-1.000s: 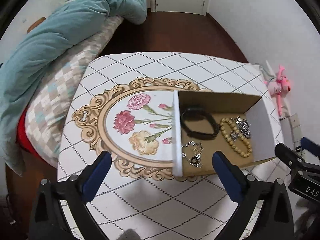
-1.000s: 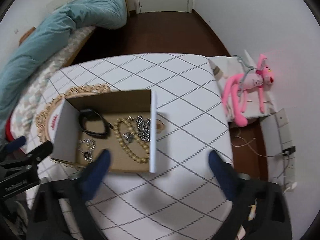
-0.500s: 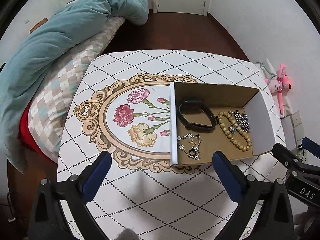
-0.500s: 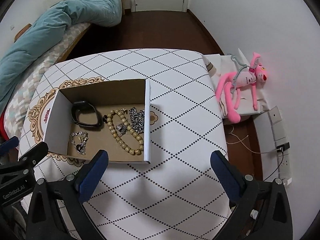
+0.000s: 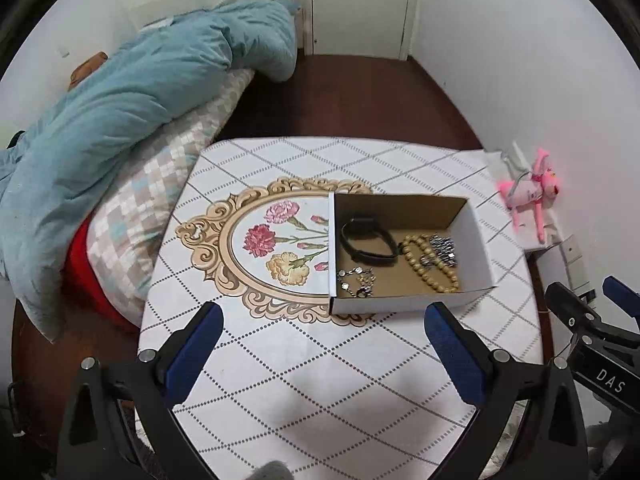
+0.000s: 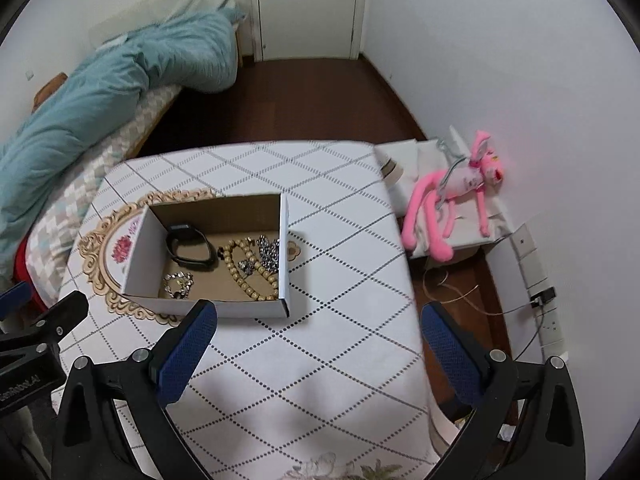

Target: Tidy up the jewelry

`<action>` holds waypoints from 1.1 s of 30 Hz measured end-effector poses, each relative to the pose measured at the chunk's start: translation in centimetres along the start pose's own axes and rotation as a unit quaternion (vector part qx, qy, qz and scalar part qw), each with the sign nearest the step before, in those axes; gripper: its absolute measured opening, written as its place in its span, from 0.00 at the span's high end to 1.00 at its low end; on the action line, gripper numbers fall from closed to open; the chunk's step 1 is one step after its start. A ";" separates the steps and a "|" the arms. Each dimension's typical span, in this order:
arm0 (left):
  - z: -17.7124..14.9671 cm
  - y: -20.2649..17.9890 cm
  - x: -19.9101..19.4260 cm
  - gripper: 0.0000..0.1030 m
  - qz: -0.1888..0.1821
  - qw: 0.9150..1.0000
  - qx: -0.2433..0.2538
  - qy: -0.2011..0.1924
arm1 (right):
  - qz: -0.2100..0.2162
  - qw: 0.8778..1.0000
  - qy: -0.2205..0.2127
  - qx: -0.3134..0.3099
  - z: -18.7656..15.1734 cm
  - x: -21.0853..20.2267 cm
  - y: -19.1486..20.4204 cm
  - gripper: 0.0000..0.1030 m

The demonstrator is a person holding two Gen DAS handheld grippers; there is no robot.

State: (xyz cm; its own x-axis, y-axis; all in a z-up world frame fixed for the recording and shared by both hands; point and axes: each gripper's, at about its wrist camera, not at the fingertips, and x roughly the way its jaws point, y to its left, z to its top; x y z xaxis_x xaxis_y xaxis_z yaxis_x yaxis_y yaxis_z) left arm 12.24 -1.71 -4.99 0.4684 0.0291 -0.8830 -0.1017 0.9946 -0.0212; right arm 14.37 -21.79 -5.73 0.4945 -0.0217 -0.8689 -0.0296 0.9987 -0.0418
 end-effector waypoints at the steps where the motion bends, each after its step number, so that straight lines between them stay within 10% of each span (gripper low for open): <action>1: -0.1 0.0 -0.9 0.00 0.000 1.000 0.002 -0.006 | 0.000 1.000 -0.008 0.001 -0.1 -1.0 -0.1 0.00; 20: -1.7 -0.2 -13.6 0.00 -0.013 0.997 0.010 -0.081 | 0.008 0.995 -0.102 0.003 -1.8 -16.4 -0.4 0.00; 33: -2.2 0.0 -14.6 0.00 -0.004 0.997 0.003 -0.075 | 0.007 0.995 -0.100 0.012 -2.2 -18.2 -0.7 0.00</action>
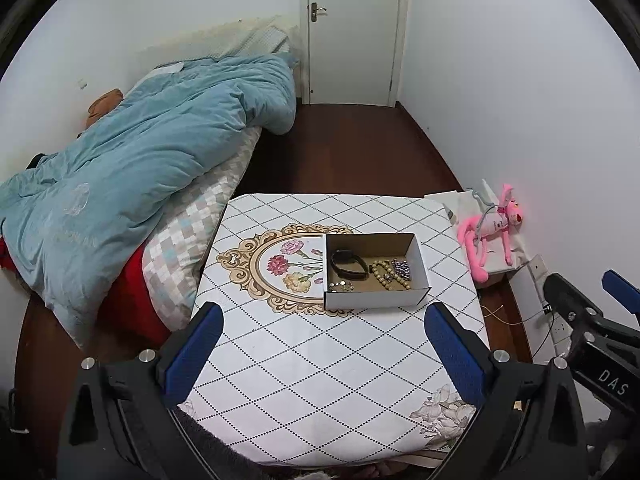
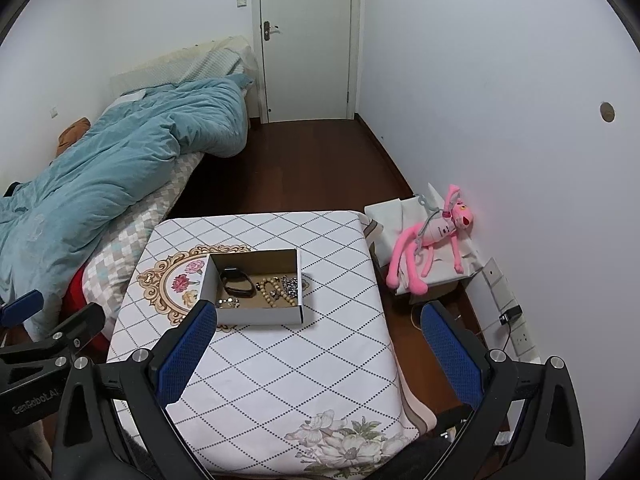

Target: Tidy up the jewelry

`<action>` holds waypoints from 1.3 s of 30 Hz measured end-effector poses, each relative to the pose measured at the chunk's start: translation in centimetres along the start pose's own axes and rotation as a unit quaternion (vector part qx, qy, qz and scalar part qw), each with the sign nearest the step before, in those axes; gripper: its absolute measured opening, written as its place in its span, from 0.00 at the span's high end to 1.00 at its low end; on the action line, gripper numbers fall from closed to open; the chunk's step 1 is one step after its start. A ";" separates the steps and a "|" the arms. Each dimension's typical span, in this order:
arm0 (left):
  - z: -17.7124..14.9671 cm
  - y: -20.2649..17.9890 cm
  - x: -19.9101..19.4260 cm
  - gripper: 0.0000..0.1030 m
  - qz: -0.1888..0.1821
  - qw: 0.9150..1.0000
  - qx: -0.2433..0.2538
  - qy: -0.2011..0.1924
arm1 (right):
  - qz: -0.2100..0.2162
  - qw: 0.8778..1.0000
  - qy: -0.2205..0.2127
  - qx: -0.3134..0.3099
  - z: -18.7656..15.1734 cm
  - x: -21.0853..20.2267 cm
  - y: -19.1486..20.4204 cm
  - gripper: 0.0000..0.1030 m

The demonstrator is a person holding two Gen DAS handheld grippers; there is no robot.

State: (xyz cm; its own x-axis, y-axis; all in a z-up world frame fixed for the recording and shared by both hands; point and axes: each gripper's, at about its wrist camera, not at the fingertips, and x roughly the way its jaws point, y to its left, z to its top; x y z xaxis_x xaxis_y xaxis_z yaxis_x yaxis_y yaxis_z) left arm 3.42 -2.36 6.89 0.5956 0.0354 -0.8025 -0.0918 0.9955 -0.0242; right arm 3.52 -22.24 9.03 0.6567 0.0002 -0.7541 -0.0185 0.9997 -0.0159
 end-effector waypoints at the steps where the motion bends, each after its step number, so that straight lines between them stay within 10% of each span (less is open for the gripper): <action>1: 0.1 0.0 0.2 0.00 0.001 1.000 -0.001 0.004 | -0.002 1.000 0.002 0.000 0.1 0.2 0.0 0.00; 39: 3.6 -0.3 7.5 0.00 0.006 0.997 -0.005 0.080 | -0.014 0.997 0.067 -0.025 3.7 8.9 0.9 0.00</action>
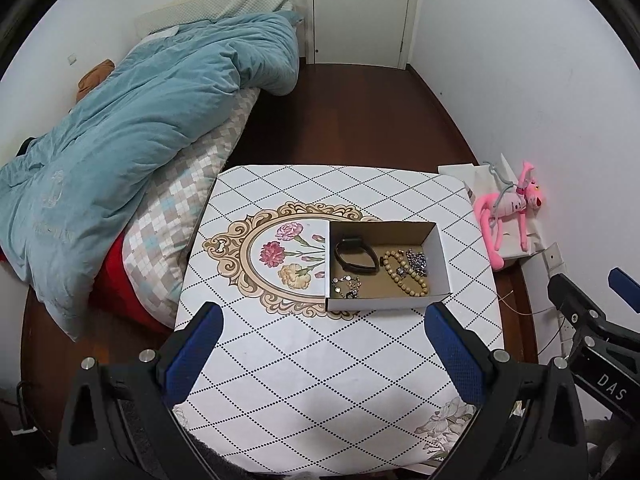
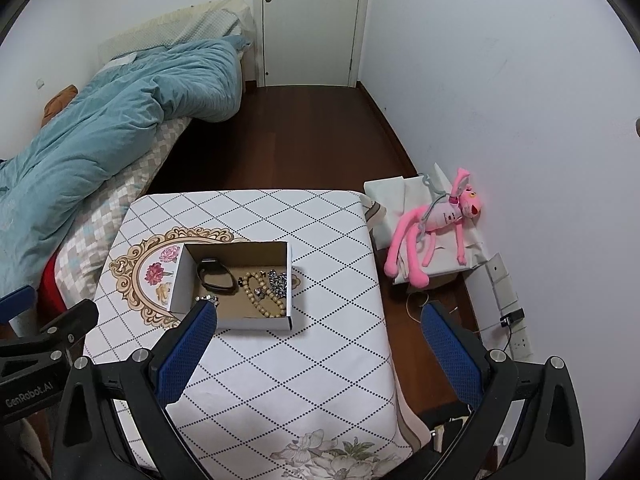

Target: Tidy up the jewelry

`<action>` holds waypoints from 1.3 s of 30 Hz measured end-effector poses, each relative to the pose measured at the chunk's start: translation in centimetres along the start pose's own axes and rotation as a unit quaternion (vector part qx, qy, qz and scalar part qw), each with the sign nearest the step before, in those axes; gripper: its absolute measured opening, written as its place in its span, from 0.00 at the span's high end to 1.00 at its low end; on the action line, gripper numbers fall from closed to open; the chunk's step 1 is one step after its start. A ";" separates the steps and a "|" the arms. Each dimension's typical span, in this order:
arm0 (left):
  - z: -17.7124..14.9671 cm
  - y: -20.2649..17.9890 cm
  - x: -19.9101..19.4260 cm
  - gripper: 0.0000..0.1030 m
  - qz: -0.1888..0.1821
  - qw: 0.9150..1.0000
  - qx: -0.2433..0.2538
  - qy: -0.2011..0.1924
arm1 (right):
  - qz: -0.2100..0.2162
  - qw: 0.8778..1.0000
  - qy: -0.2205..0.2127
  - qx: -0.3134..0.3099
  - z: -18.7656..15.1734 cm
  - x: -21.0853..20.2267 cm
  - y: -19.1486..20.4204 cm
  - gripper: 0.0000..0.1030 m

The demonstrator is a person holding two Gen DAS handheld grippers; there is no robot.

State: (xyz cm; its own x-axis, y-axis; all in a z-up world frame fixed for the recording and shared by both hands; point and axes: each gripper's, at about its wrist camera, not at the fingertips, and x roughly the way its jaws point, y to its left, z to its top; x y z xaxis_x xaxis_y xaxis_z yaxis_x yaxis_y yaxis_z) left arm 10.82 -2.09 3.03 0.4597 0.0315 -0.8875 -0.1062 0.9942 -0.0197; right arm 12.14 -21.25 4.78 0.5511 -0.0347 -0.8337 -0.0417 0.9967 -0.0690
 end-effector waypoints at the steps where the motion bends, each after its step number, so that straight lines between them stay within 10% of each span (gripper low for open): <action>1: 0.0 0.0 0.0 0.00 0.000 1.000 -0.001 0.000 | 0.001 1.000 0.000 0.000 0.0 0.0 0.0 0.00; 39: -0.6 0.5 -0.7 0.00 0.004 1.000 -0.001 -0.017 | 0.016 1.000 0.010 -0.008 -0.8 -0.1 0.8 0.00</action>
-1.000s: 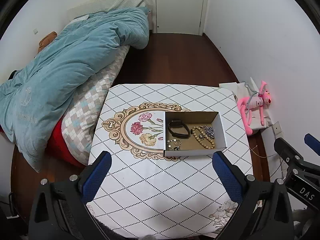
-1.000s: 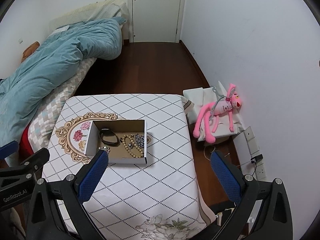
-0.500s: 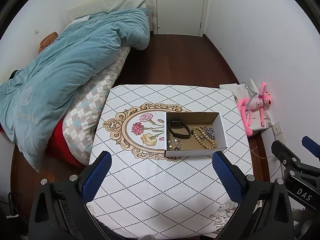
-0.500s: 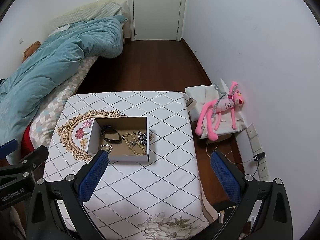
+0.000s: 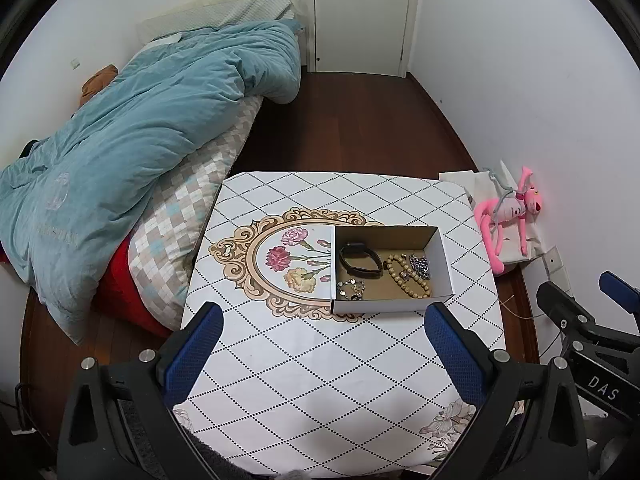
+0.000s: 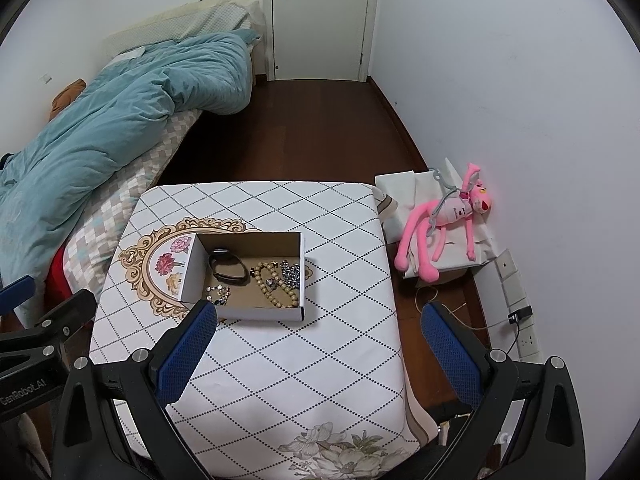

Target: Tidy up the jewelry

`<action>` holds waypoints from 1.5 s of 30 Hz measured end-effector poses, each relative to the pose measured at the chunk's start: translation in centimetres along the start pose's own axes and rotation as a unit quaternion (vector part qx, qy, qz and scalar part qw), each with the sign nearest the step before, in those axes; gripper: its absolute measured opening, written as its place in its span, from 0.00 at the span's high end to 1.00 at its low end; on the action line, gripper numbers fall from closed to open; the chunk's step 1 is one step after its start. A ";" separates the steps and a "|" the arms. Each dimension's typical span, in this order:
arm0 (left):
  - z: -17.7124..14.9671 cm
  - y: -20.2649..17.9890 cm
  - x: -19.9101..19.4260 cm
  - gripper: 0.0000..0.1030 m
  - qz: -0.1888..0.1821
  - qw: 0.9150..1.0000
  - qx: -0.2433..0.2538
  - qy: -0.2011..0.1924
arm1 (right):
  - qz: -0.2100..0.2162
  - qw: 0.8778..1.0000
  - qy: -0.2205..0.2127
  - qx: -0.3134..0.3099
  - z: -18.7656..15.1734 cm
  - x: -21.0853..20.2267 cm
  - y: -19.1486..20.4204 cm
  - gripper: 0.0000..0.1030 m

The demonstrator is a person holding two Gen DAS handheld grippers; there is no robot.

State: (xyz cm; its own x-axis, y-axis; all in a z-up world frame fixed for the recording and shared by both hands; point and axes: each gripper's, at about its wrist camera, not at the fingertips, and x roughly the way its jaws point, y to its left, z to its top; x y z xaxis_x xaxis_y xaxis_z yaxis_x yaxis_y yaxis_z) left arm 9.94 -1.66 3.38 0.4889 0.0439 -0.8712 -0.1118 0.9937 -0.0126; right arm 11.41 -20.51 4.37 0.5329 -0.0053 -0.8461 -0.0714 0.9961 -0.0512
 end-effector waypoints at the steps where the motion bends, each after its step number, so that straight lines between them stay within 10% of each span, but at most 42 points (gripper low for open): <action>1: 0.0 0.0 -0.1 0.00 0.000 1.000 0.000 0.000 | 0.000 1.000 -0.001 0.000 0.0 -0.1 0.0 0.00; 45: 0.0 0.4 -0.9 0.00 -0.001 1.000 -0.005 -0.003 | 0.003 1.000 -0.002 -0.013 0.3 -1.1 0.1 0.00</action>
State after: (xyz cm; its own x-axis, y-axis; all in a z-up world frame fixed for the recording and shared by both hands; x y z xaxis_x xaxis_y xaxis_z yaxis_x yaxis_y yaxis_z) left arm 9.44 -1.26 4.13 0.4940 0.0428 -0.8684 -0.1199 0.9926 -0.0193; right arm 11.04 -20.38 5.44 0.5351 0.0006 -0.8448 -0.0960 0.9936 -0.0601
